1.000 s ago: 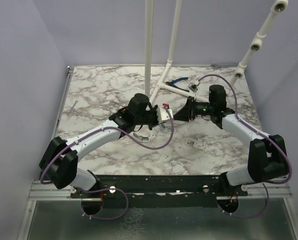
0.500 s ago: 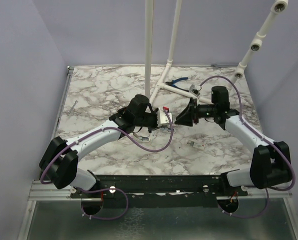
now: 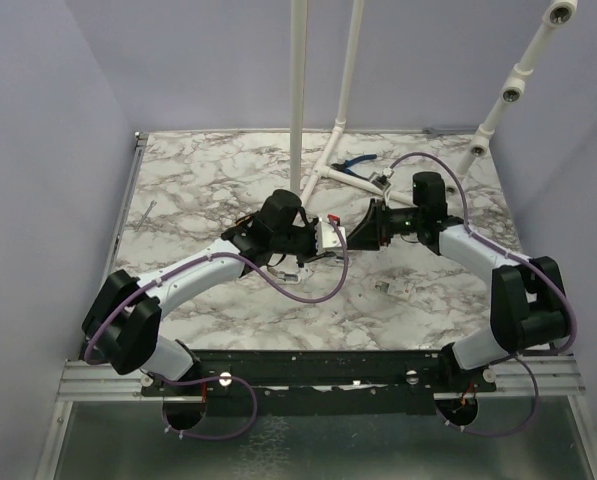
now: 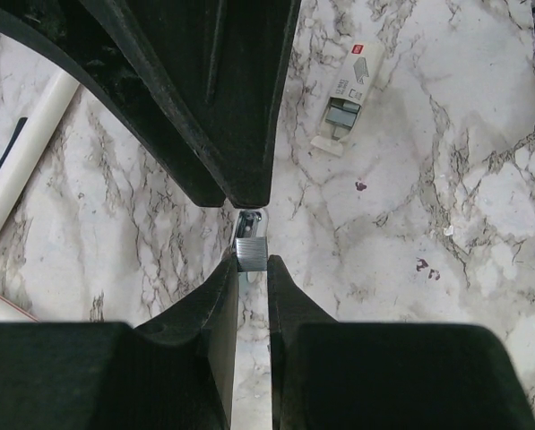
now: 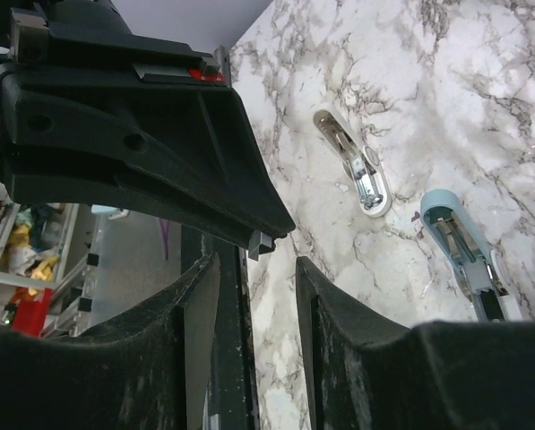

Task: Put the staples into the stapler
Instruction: Pick up the staple from the staple box.

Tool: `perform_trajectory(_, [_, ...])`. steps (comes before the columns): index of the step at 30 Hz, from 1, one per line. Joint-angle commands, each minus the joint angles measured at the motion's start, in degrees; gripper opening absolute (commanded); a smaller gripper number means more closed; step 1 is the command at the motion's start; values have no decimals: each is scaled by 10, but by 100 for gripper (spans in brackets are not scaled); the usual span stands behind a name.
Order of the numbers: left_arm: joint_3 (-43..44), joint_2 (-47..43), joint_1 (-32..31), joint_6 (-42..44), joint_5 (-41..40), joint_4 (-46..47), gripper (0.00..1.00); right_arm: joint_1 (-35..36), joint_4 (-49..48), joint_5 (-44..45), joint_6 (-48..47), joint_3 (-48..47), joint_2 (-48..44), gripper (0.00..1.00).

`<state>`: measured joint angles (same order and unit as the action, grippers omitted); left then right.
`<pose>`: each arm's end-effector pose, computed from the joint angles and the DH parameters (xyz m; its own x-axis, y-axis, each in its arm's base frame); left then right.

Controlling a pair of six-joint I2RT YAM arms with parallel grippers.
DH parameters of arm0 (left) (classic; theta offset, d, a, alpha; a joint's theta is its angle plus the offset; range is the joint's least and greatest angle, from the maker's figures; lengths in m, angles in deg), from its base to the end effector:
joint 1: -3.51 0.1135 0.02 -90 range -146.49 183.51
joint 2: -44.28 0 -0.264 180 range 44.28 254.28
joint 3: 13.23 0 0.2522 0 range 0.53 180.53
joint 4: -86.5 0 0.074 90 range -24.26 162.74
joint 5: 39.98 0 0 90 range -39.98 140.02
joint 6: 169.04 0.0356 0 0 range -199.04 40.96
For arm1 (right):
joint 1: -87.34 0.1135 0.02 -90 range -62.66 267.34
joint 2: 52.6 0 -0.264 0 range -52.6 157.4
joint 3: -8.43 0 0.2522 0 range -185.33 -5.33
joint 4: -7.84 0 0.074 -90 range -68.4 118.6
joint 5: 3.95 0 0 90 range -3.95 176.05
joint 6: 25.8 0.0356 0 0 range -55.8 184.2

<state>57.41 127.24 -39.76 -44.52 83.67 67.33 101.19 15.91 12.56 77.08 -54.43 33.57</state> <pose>0.2212 -0.2354 0.2676 0.2049 0.4549 -0.8666 0.9691 0.0297 0.2448 0.2887 0.1063 0.2333 -0.6852 -0.1037 -0.7210 -0.7284 0.1058 0.6770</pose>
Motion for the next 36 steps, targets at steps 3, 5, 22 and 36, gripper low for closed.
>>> perform_trajectory(3, [19,9,-5,-2,21,-2,11,14,-18,-24,35,-10,30,43])
perform_trajectory(5, [20,10,-6,-2,21,-2,11,17,-10,-24,32,-15,39,43])
perform_trajectory(22, [14,10,-7,8,19,-2,11,27,-9,-41,39,-32,66,30])
perform_trajectory(36, [10,5,-7,11,18,-2,11,27,69,-38,-22,-52,64,25])
